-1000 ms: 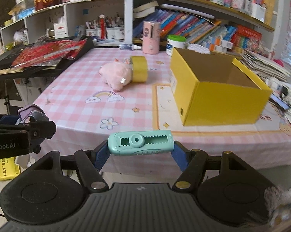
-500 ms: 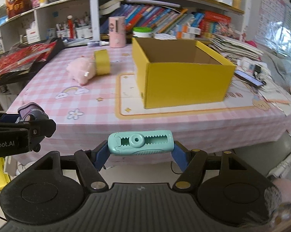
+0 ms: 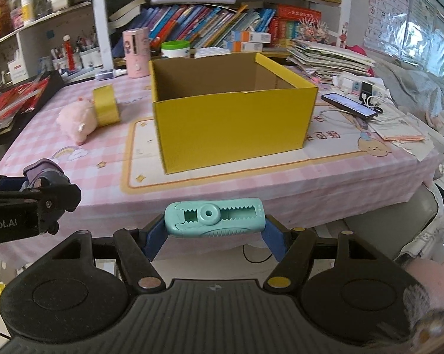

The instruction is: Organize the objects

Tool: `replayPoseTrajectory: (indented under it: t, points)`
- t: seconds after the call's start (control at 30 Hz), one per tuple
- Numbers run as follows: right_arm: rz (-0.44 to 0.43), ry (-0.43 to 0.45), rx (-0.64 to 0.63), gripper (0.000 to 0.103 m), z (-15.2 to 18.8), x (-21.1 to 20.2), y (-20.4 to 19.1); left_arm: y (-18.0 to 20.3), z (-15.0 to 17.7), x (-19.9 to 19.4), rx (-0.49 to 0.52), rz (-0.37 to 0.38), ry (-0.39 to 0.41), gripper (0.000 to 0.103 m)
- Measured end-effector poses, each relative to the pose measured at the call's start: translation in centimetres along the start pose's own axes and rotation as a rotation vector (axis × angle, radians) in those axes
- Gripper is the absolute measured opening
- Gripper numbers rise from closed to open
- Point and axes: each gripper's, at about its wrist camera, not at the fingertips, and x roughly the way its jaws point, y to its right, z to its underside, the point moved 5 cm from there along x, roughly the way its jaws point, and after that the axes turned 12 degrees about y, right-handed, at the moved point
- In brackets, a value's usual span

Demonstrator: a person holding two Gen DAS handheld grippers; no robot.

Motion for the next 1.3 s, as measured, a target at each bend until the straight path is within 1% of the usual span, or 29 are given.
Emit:
replayPoseTrajectory:
  t: [0.23, 0.4, 0.5, 0.6, 0.77, 1.0, 1.3]
  points:
    - [0.012, 0.007, 0.016, 0.067, -2.0, 2.0, 2.9, 1.7, -2.1, 2.5, -0.007, 0.01, 0.037, 0.052]
    - [0.023, 0.041, 0.023, 0.067, -4.4, 3.7, 5.2, 2.7, -4.6, 4.2, 0.012, 0.005, 0.098, 0.052]
    - [0.022, 0.067, 0.022, 0.067, -6.0, 4.9, 6.7, 3.2, -6.1, 5.4, 0.027, -0.012, 0.13, 0.052]
    - [0.011, 0.097, 0.013, 0.067, -7.8, 6.1, 7.8, 3.5, -7.6, 6.6, 0.021, -0.035, 0.158, 0.052]
    - [-0.026, 0.138, -0.012, 0.067, -10.7, 8.4, 9.3, 4.2, -9.9, 8.7, 0.031, -0.073, 0.192, 0.052]
    - [-0.093, 0.146, -0.056, 0.067, -13.7, 12.5, 10.7, 5.3, -11.1, 12.8, 0.06, -0.114, 0.163, 0.052]
    - [-0.178, 0.091, -0.128, 0.067, -15.6, 18.1, 10.5, 6.5, -10.4, 17.0, 0.1, -0.131, 0.081, 0.052]
